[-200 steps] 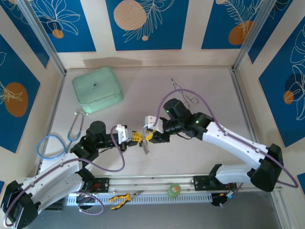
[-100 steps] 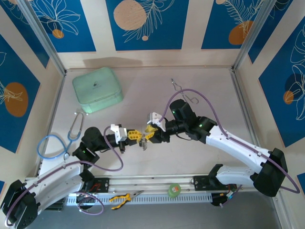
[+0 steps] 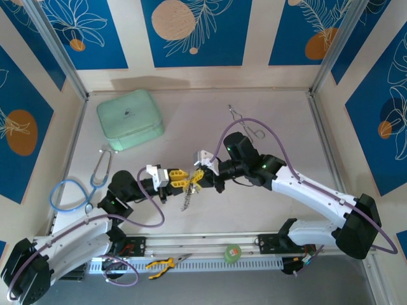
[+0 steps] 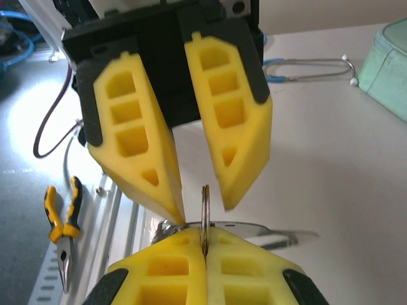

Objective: Put the keys on the keyring

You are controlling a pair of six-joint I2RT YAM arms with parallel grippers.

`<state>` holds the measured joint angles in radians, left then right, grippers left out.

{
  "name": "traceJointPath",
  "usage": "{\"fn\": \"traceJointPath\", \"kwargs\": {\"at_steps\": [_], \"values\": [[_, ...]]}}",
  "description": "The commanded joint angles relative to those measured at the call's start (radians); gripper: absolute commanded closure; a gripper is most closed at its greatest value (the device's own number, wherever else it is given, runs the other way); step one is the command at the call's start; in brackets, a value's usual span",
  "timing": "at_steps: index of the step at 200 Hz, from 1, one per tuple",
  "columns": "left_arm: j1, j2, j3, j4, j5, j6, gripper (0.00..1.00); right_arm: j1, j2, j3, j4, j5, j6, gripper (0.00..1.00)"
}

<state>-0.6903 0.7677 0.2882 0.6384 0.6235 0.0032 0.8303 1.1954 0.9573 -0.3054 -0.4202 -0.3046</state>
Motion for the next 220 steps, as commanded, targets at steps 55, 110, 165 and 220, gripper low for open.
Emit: {"fn": "traceJointPath", "kwargs": {"at_steps": [55, 110, 165, 220], "values": [[-0.008, -0.047, 0.156, -0.464, -0.023, 0.26, 0.74, 0.043, 0.068, 0.178, -0.307, 0.144, -0.227, 1.0], [-0.007, 0.014, 0.196, -0.483, 0.025, 0.288, 0.78, 0.107, 0.135, 0.281, -0.402, 0.223, -0.303, 1.0], [-0.008, 0.0, 0.2, -0.493, 0.056, 0.298, 1.0, 0.115, 0.119, 0.278, -0.372, 0.233, -0.27, 0.93], [-0.008, -0.021, 0.053, -0.087, 0.054, 0.064, 1.0, 0.021, -0.018, 0.082, -0.153, 0.078, -0.095, 0.71]]}}
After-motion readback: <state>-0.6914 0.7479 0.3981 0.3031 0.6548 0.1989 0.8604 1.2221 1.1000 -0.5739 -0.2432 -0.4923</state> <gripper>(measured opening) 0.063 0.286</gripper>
